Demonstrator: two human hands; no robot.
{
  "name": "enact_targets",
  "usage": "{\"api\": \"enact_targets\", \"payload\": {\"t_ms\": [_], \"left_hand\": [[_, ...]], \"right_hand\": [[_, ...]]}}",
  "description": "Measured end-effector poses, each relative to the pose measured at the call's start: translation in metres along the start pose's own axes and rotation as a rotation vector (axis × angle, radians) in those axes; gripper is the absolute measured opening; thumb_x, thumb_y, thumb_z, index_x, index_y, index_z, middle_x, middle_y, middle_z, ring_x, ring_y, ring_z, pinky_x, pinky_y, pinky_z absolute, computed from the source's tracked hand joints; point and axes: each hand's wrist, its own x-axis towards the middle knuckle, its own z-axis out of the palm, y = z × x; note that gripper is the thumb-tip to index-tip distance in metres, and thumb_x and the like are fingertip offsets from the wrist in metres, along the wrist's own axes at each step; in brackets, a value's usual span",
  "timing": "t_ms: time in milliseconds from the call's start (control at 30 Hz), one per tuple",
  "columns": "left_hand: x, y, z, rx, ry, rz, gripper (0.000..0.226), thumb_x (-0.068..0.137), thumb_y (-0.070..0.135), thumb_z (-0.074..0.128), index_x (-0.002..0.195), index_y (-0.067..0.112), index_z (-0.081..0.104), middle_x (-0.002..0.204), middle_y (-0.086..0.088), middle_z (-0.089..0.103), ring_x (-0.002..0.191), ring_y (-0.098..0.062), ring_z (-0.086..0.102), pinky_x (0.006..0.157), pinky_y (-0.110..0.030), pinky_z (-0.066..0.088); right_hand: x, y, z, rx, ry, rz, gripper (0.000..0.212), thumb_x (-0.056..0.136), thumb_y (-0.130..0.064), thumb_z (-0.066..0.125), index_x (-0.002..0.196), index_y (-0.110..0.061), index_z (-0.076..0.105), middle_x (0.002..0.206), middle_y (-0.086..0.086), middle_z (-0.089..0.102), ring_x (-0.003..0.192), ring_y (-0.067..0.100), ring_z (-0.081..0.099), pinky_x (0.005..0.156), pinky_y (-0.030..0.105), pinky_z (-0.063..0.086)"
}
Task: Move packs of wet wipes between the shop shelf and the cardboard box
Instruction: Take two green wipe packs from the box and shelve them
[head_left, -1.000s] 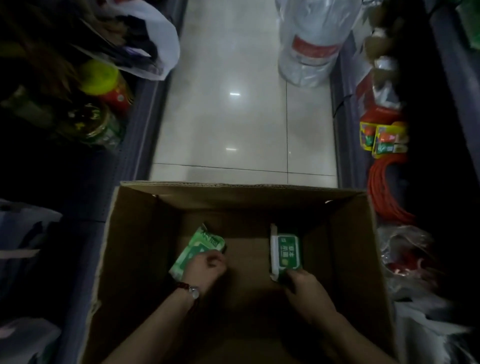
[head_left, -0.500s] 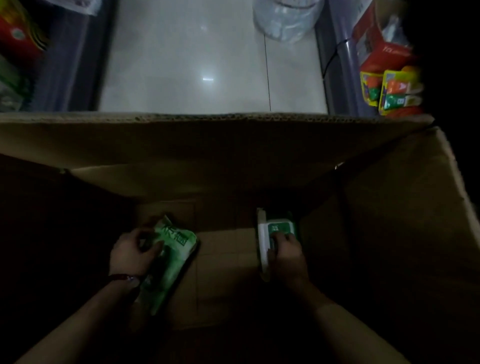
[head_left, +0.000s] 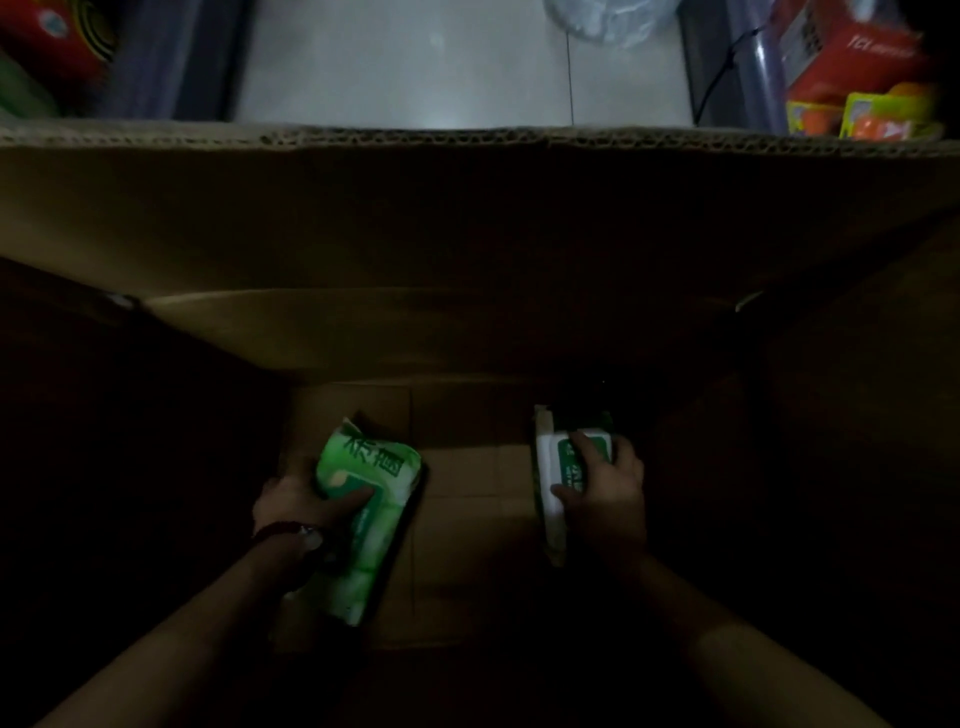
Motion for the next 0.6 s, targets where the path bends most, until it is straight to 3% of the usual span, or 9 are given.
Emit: {"api": "enact_targets", "payload": {"t_ms": [67, 133, 200, 267, 333, 433, 600], "left_hand": [[-0.005, 0.002, 0.006, -0.046, -0.053, -0.024, 0.073, 0.058, 0.063, 0.077, 0.115, 0.020, 0.062, 0.110, -0.009, 0.069, 0.104, -0.030, 0.063, 0.087, -0.032, 0.052], [-0.006, 0.000, 0.014, -0.186, -0.131, -0.070, 0.057, 0.068, 0.048, 0.079, 0.111, 0.014, 0.066, 0.108, -0.008, 0.069, 0.093, -0.024, 0.064, 0.081, -0.028, 0.052], [-0.008, 0.000, 0.021, -0.341, -0.204, -0.107, 0.042, 0.077, 0.028, 0.077, 0.110, 0.006, 0.065, 0.108, -0.010, 0.068, 0.087, -0.022, 0.061, 0.075, -0.028, 0.052], [-0.006, -0.004, 0.026, -0.444, -0.204, -0.144, 0.041, 0.076, 0.023, 0.078, 0.110, 0.004, 0.066, 0.108, -0.013, 0.068, 0.084, -0.022, 0.061, 0.075, -0.028, 0.052], [-0.008, -0.005, 0.026, -0.473, -0.187, -0.152, 0.045, 0.070, 0.031, 0.082, 0.105, 0.009, 0.066, 0.100, -0.007, 0.068, 0.079, -0.019, 0.061, 0.067, -0.025, 0.051], [0.000, -0.012, 0.033, -0.462, -0.165, -0.143, 0.093, 0.032, 0.067, 0.085, 0.105, 0.014, 0.063, 0.098, -0.004, 0.072, 0.083, -0.021, 0.070, 0.076, -0.040, 0.059], [-0.010, 0.014, 0.042, -0.428, -0.176, -0.065, 0.072, 0.054, 0.045, 0.088, 0.100, 0.019, 0.039, 0.095, -0.009, 0.064, 0.084, -0.027, 0.065, 0.081, -0.044, 0.056]], "right_hand": [[-0.001, 0.003, -0.001, 0.038, 0.012, -0.099, 0.073, 0.078, -0.018, 0.076, 0.144, -0.018, 0.044, 0.149, 0.017, 0.031, 0.135, 0.035, 0.032, 0.109, 0.039, 0.034], [-0.002, 0.003, 0.001, 0.096, 0.033, -0.101, 0.081, 0.073, -0.014, 0.080, 0.144, -0.009, 0.042, 0.144, 0.020, 0.038, 0.131, 0.036, 0.040, 0.106, 0.039, 0.037], [-0.001, 0.002, 0.002, 0.104, 0.045, -0.013, 0.085, 0.077, -0.022, 0.079, 0.147, -0.005, 0.033, 0.146, 0.021, 0.035, 0.132, 0.035, 0.039, 0.106, 0.038, 0.036], [0.001, 0.004, 0.004, 0.041, 0.045, 0.065, 0.084, 0.079, -0.038, 0.074, 0.146, -0.007, 0.034, 0.147, 0.019, 0.034, 0.132, 0.034, 0.037, 0.104, 0.039, 0.036], [0.002, 0.005, 0.004, 0.055, 0.005, 0.093, 0.083, 0.077, -0.045, 0.074, 0.141, -0.006, 0.038, 0.143, 0.019, 0.039, 0.128, 0.036, 0.041, 0.099, 0.040, 0.040], [0.005, 0.002, 0.001, 0.186, -0.082, 0.119, 0.078, 0.071, -0.034, 0.083, 0.130, -0.004, 0.040, 0.135, 0.018, 0.047, 0.120, 0.036, 0.052, 0.092, 0.040, 0.047], [-0.001, -0.011, 0.005, 0.186, -0.047, 0.076, 0.079, 0.060, -0.033, 0.090, 0.118, -0.009, 0.043, 0.115, 0.006, 0.048, 0.110, 0.024, 0.052, 0.083, 0.033, 0.046]]}}
